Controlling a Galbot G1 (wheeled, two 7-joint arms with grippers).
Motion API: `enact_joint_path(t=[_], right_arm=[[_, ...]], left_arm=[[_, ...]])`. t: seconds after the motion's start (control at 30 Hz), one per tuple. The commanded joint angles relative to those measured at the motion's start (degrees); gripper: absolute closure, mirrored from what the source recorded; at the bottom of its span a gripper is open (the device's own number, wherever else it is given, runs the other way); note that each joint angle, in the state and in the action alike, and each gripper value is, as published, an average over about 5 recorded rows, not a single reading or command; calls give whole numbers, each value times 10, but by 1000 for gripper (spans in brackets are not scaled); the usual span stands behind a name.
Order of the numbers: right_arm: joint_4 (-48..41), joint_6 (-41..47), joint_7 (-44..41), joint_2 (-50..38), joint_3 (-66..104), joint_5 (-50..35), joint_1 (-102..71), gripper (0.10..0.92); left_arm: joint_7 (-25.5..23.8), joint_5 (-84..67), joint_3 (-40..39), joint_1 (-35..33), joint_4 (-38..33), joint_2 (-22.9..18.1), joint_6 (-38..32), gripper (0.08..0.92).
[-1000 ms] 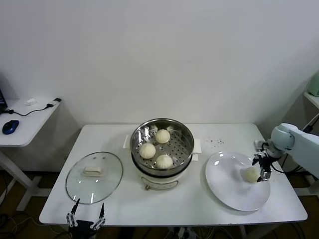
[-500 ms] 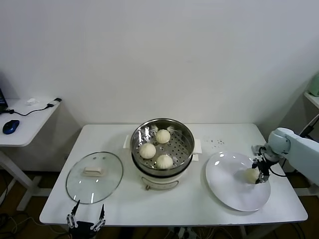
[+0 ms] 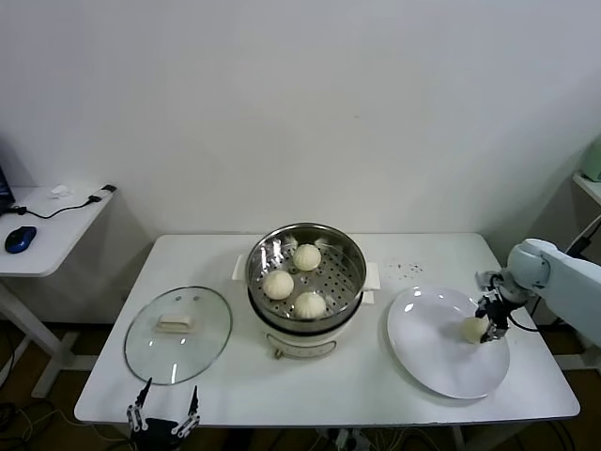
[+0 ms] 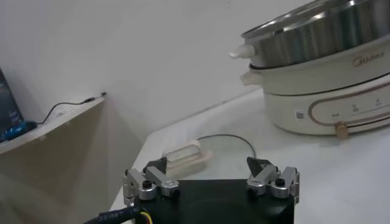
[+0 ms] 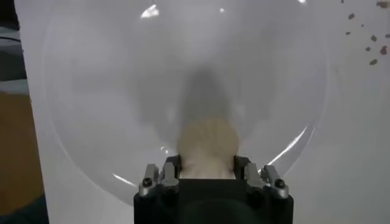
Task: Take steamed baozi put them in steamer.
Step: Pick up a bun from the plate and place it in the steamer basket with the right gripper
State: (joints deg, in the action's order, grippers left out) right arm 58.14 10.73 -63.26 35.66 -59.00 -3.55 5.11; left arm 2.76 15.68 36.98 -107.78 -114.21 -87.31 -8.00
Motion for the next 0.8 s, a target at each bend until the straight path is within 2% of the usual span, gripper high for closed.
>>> enact_joint_path(t=[0.03, 0.37, 0.57, 0.8], right_arm=[[0, 4, -1, 17, -94, -75, 137, 461], [-9, 18, -2, 170, -342, -339, 451, 465], [3, 49, 18, 270, -368, -461, 498, 461], [30, 80, 54, 363, -388, -525, 498, 457]], left_arm=[[5, -3, 0, -2, -3, 2, 1, 177], [8, -15, -5, -6, -14, 3, 0, 177], [8, -14, -14, -1, -19, 4, 0, 177], [7, -16, -21, 5, -28, -1, 3, 177]])
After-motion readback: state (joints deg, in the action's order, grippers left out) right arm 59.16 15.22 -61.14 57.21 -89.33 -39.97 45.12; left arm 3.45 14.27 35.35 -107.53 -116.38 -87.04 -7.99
